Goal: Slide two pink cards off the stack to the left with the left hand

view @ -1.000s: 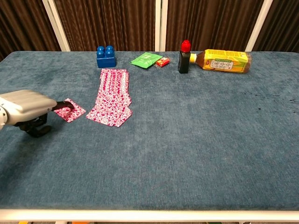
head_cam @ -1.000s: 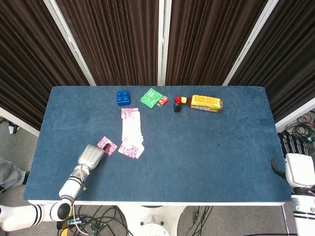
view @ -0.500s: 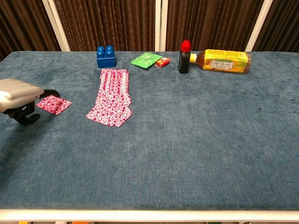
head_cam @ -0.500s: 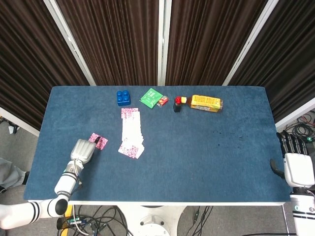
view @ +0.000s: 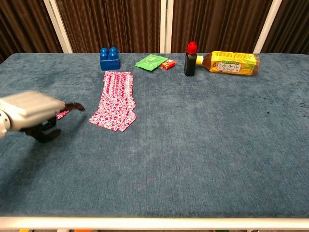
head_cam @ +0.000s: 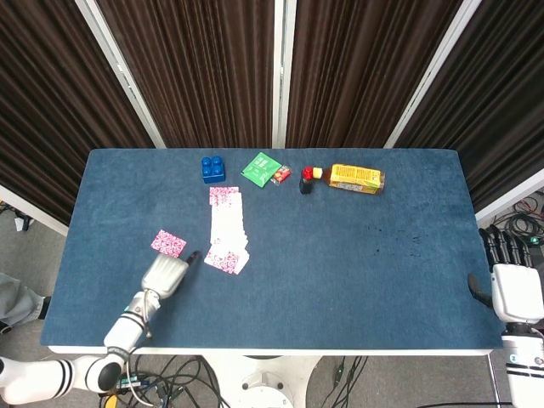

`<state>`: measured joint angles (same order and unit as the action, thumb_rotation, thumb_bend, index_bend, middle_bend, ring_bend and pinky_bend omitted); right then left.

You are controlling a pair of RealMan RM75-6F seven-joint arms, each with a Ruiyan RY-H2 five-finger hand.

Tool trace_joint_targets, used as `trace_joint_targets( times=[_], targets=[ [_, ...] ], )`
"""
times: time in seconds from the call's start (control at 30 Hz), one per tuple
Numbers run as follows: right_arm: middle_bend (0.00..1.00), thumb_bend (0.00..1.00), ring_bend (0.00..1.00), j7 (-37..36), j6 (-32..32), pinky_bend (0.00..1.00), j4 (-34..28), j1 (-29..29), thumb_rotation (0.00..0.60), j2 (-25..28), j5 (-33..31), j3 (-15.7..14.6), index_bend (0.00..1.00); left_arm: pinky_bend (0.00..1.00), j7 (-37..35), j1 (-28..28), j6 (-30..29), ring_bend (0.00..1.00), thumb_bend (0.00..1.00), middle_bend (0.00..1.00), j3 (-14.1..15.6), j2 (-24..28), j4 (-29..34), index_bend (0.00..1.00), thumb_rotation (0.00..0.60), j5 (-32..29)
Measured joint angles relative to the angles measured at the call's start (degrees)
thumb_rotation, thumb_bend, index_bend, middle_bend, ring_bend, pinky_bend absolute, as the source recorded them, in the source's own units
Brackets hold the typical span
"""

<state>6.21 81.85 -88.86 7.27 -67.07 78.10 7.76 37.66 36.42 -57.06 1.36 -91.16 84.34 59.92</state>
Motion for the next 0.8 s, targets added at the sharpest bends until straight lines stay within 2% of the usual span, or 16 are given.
trace_joint_targets(
  times=[0.17, 0.5, 0.8],
  targets=[
    [0.00, 0.30, 0.00, -0.37, 0.03, 0.00, 0.35, -0.06, 0.600, 0.06, -0.38, 0.20, 0.00, 0.87, -0.57, 0.01, -0.39, 0.89, 0.52, 0.91, -0.01, -2.23, -0.14, 0.11, 0.600, 2.56],
    [0.00, 0.30, 0.00, -1.52, -0.07, 0.00, 0.90, -0.27, 0.600, 0.25, -0.61, 0.20, 0.00, 0.87, 4.18, 1.89, -0.07, 0.89, 0.52, 0.91, -2.88, -6.06, -2.72, 0.11, 0.600, -1.27],
    [0.00, 0.30, 0.00, -3.11, -0.84, 0.00, 1.75, -0.12, 0.600, 0.43, -0.54, 0.15, 0.00, 0.87, 5.52, 2.61, 1.56, 0.89, 0.52, 0.91, -2.52, -6.91, -3.95, 0.11, 0.600, -3.08]
  ],
)
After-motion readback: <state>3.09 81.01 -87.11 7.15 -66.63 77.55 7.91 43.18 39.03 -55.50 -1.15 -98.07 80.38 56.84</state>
